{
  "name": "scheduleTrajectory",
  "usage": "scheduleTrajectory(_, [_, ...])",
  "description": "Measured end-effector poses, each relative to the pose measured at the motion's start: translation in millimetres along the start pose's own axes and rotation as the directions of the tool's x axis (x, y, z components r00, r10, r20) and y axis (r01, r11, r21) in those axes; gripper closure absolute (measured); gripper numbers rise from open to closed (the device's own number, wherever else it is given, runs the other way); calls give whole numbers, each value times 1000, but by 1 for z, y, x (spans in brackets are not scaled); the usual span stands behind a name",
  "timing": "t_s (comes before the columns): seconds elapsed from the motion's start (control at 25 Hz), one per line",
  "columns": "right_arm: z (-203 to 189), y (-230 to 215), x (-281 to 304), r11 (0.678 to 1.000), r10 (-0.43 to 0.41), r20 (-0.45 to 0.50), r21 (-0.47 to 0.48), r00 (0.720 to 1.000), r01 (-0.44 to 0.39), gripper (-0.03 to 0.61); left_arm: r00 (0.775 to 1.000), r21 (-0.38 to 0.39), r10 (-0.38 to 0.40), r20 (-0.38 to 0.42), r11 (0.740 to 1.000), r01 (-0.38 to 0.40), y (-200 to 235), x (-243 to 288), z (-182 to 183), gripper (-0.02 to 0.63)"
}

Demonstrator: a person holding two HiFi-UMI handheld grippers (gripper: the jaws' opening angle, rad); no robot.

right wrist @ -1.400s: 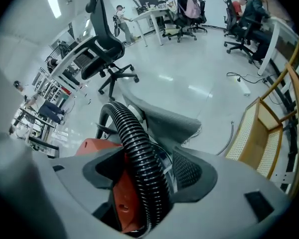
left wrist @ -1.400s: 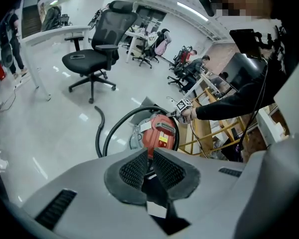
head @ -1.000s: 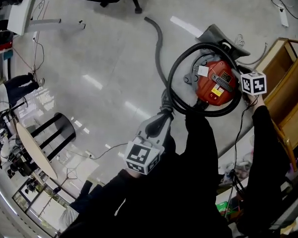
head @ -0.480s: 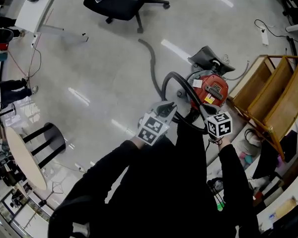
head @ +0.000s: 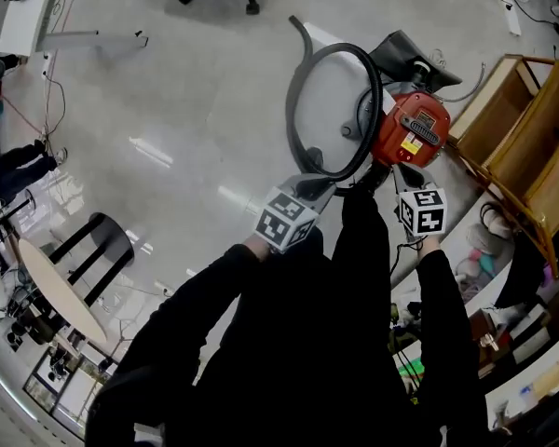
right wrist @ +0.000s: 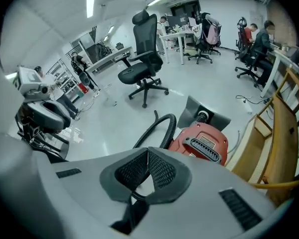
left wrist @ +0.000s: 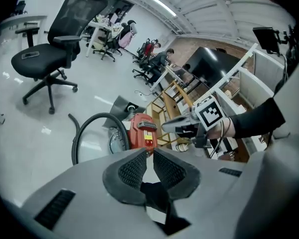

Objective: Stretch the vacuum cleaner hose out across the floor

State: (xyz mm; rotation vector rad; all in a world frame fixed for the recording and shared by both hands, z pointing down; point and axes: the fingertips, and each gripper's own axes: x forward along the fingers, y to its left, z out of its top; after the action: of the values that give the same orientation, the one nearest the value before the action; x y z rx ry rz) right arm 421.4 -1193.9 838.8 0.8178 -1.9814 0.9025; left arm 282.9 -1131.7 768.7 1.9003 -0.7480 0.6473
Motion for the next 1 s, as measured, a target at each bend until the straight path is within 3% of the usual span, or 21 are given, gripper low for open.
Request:
scheduleTrajectory(0.2, [18, -13, 25, 999, 16, 15, 35, 1000, -17, 568, 999, 24, 43, 5, 999, -43, 27, 15, 0, 568])
scheduleTrajectory(0.36, [0, 3, 48, 993, 61, 52, 94, 997, -66, 568, 997, 58, 71, -8, 996, -71, 54, 58, -18, 565])
scheduleTrajectory(0.4, [-8, 5, 53, 990, 73, 61, 116, 995, -80, 568, 997, 82, 74, -31, 994, -71, 61, 76, -25, 550])
scheduleTrajectory(0.56, [-49, 11, 71, 975, 133, 70, 170, 989, -143, 568, 987, 176, 73, -144, 983, -47, 81, 160, -58, 397])
scheduleTrajectory(0.76, [-95, 2, 77, 960, 172, 85, 211, 981, -186, 568, 951, 208, 101, -291, 977, -40, 109, 265, -119, 348])
scheduleTrajectory(1.0, [-134, -20, 72, 944, 167, 101, 270, 981, -188, 568, 885, 239, 98, -455, 971, 16, 123, 357, -175, 330])
